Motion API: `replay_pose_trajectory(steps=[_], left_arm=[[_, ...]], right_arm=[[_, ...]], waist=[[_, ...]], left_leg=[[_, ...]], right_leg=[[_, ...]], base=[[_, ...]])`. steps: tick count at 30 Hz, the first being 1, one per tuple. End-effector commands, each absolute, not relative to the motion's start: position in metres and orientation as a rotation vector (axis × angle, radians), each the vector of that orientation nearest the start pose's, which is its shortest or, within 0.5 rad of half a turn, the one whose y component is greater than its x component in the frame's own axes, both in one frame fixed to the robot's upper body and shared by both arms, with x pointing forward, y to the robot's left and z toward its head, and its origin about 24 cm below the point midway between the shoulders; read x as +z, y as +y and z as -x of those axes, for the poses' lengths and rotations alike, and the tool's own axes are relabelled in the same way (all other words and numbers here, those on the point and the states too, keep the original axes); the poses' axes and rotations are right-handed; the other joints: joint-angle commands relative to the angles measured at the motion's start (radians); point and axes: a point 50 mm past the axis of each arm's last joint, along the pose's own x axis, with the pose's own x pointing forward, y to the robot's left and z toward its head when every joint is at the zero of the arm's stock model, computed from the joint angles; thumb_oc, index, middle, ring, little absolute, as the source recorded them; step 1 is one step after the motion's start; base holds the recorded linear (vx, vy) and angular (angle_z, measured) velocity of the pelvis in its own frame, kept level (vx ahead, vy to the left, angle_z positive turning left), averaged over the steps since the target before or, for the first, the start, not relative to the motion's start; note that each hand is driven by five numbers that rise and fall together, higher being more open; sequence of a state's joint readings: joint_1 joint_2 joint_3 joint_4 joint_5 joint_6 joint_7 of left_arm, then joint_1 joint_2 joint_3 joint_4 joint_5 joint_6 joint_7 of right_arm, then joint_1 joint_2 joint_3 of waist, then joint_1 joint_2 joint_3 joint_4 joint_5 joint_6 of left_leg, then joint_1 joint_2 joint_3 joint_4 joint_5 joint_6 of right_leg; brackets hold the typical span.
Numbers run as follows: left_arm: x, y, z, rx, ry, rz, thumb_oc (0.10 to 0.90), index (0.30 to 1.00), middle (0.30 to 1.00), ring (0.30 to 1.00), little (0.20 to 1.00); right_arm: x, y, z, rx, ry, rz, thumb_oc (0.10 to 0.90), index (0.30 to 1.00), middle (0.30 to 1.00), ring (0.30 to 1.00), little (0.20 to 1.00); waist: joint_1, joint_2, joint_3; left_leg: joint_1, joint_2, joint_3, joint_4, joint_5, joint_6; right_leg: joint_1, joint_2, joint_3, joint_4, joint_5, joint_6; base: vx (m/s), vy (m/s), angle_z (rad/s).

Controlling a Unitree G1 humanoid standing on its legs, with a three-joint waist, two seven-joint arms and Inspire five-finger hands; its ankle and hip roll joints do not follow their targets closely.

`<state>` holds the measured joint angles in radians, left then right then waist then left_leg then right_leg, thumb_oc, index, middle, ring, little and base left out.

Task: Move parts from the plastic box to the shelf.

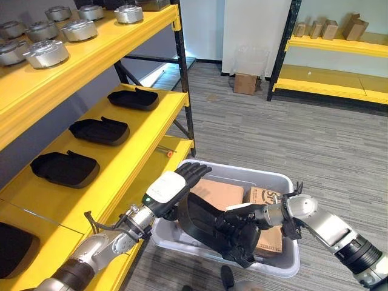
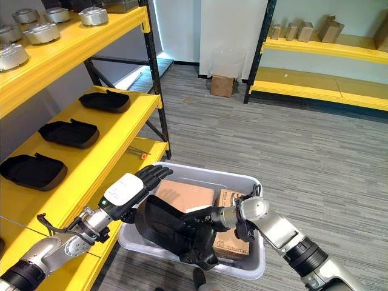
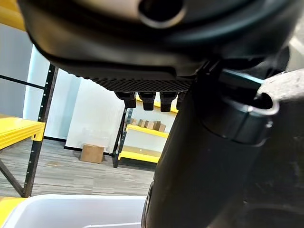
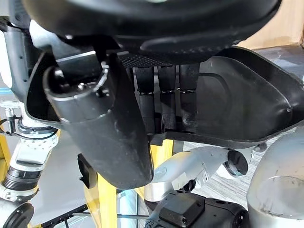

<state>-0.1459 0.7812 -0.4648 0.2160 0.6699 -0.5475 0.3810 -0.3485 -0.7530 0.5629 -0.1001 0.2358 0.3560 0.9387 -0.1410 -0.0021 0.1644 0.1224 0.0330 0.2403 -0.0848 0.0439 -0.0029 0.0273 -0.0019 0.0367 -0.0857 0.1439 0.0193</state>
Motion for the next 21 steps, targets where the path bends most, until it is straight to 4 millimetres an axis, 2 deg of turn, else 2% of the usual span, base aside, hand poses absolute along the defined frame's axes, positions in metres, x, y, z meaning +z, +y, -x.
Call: replay_pose_trajectory(steps=[1,5,13,21], left_arm=[[0.125,0.144,-0.252,-0.451,-0.991,-0.97,0.9,1.0,1.0,1.0,1.0],[0.13,0.141,-0.25,-0.478,-1.023,-0.982,0.9,1.0,1.0,1.0,1.0],[0.129,0.137,-0.249,-0.548,-1.011,-1.03,0.9,1.0,1.0,1.0,1.0],[0.116,0.146,-0.251,-0.61,-0.882,-1.118,0.9,1.0,1.0,1.0,1.0]], right_arm=[[0.09,-0.107,-0.264,1.401,0.296,0.523,0.4,0.3,0.3,0.3,0.3],[0.092,-0.105,-0.265,1.394,0.286,0.509,0.4,0.3,0.3,0.3,0.3],[0.089,-0.105,-0.267,1.369,0.322,0.494,0.4,0.3,0.3,0.3,0.3],[0.086,-0.111,-0.269,1.34,0.332,0.498,0.4,0.3,0.3,0.3,0.3]], waist=[[0.007,-0.007,-0.056],[0.01,-0.006,-0.055],[0.005,0.0,-0.055],[0.003,0.007,-0.048]], left_leg=[[0.027,0.009,-0.001,0.004,-0.12,0.011],[0.027,0.007,-0.005,0.005,-0.122,0.014],[0.031,0.003,0.002,0.006,-0.125,0.019],[0.03,0.0,0.005,0.009,-0.124,0.02]], right_leg=[[0.03,-0.02,-0.051,0.035,-0.117,0.055],[0.031,-0.022,-0.053,0.037,-0.118,0.055],[0.032,-0.024,-0.05,0.038,-0.117,0.058],[0.028,-0.026,-0.049,0.04,-0.116,0.061]], base=[[0.0,0.0,0.0],[0.0,0.0,0.0],[0.0,0.002,0.0],[0.0,0.0,0.0]])
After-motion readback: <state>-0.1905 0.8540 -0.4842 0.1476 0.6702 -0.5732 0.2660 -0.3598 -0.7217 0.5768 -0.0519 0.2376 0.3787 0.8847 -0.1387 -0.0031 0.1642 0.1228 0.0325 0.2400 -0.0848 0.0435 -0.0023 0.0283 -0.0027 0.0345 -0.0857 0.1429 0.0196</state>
